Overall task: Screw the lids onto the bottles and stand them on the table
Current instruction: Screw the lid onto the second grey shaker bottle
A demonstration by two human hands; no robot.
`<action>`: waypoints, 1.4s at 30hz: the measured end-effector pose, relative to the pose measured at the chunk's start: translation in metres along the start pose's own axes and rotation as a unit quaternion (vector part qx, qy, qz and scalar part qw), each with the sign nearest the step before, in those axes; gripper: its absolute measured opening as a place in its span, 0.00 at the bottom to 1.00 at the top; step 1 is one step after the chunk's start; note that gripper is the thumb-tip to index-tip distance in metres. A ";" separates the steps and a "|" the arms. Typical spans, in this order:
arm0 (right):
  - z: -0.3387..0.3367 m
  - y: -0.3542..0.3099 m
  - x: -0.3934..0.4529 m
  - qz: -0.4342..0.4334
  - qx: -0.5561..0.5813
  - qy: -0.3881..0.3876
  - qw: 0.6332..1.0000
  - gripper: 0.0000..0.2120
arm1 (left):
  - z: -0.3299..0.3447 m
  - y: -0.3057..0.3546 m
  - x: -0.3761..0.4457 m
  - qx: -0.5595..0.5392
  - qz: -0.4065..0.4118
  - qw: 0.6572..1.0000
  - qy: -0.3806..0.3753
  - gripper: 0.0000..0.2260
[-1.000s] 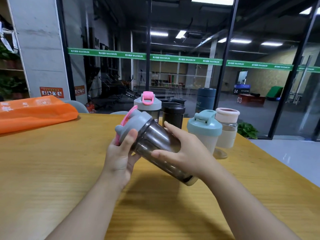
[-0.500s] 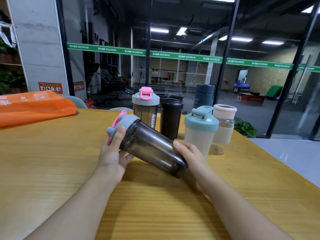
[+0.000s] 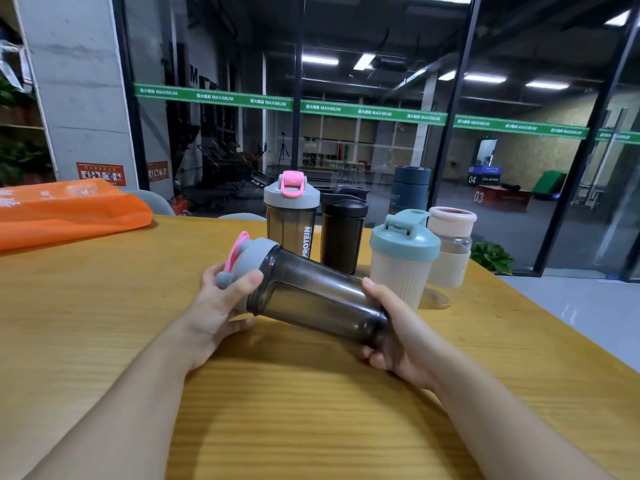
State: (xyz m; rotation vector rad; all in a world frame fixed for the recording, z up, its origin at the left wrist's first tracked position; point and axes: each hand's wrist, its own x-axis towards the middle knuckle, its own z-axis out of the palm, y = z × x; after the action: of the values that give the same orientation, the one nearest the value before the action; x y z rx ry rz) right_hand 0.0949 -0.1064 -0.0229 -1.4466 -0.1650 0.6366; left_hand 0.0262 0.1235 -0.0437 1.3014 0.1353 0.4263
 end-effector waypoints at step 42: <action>-0.012 0.013 -0.007 -0.290 -0.246 -0.005 0.925 0.30 | 0.010 0.005 -0.003 -0.028 -0.013 0.999 0.039 0.26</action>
State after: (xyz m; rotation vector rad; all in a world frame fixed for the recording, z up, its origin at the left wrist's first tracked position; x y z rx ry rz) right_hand 0.0905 -0.1208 -0.0355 -1.7606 -0.7766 0.1080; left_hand 0.0260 0.1146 -0.0370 1.2280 0.2047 0.4555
